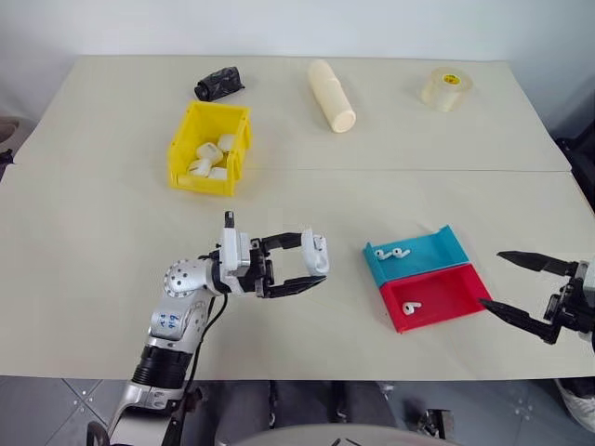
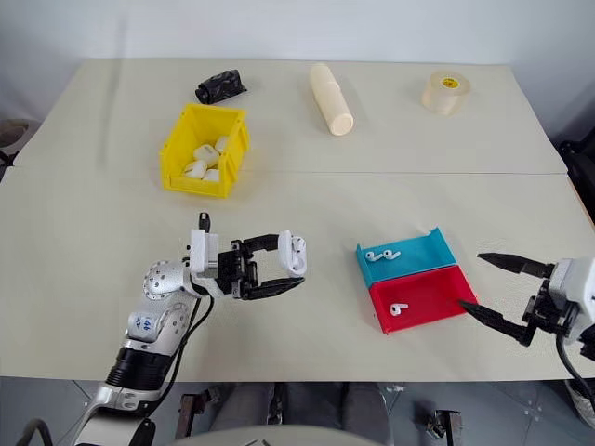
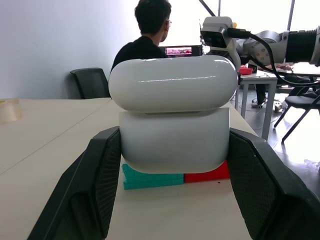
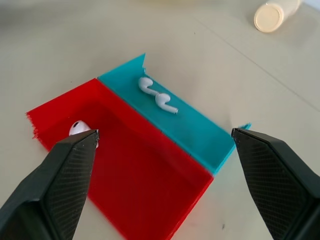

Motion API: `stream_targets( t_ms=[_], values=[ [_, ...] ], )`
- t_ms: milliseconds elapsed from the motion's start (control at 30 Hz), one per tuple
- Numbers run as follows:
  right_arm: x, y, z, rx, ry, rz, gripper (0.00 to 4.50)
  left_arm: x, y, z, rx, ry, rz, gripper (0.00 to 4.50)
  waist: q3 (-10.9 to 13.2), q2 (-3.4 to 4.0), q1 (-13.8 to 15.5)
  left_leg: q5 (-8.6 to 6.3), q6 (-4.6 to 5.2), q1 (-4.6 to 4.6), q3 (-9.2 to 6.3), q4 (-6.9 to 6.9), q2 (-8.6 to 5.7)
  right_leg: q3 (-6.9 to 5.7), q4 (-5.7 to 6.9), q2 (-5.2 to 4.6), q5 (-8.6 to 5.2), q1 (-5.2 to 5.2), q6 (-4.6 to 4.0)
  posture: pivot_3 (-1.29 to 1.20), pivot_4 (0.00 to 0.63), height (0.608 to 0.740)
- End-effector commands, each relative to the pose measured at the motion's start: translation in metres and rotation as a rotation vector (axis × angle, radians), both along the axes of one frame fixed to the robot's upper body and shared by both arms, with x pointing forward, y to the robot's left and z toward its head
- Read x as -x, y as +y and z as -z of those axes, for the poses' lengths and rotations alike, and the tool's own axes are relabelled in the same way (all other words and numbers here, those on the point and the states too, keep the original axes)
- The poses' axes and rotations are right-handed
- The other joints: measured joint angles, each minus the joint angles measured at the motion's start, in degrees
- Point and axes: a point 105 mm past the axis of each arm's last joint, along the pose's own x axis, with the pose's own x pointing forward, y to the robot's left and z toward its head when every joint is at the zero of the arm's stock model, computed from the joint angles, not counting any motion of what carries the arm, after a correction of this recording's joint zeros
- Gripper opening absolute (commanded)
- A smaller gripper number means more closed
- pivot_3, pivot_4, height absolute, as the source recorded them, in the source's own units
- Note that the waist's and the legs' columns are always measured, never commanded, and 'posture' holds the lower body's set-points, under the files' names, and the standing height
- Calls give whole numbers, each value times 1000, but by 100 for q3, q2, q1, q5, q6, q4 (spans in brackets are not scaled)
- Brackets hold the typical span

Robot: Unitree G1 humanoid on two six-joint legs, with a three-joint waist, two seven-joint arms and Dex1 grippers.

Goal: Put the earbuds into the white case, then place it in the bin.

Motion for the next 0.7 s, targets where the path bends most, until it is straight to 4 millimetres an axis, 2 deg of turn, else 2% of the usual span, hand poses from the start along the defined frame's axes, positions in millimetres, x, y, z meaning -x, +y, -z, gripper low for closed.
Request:
stream_targets(
  t_ms=[33, 233, 333, 500, 700],
  values=[
    [-11, 20, -14, 82, -1, -106, 4440, 4, -3, -5, 11, -46, -4, 2776, 1, 4, 9, 0, -1, -1, -2, 1, 1, -1, 0, -2, 0, 0, 0, 0, 150, 740],
    [-50, 47, -34, 219, 89, -148, 4440, 3, -8, -6, 30, -45, -27, 2776, 6, 12, 27, 1, -1, -11, -10, 8, 0, -7, 3, -8, 0, -4, 0, 0, 150, 740],
    [-61, 47, -31, 327, 141, -141, 4440, 4, -10, -7, 35, -44, -27, 2776, 7, 13, 52, 1, -1, -20, -23, 10, -4, -18, -1, -9, 0, -3, -1, 0, 150, 740],
    [-94, 53, -36, 567, 198, -106, 4440, 7, -15, -8, 36, -44, -10, 2776, 14, 25, 4, 2, 4, -27, -10, 9, -17, -17, -6, -26, 4, -13, 7, 0, 150, 740],
    [-100, 72, -26, 704, 266, -184, 4440, 8, -21, -10, 51, -39, 0, 2776, 16, 28, 23, 6, -5, -28, -10, 4, -5, -19, 2, -15, 1, -22, 3, 0, 150, 740]
  ],
)
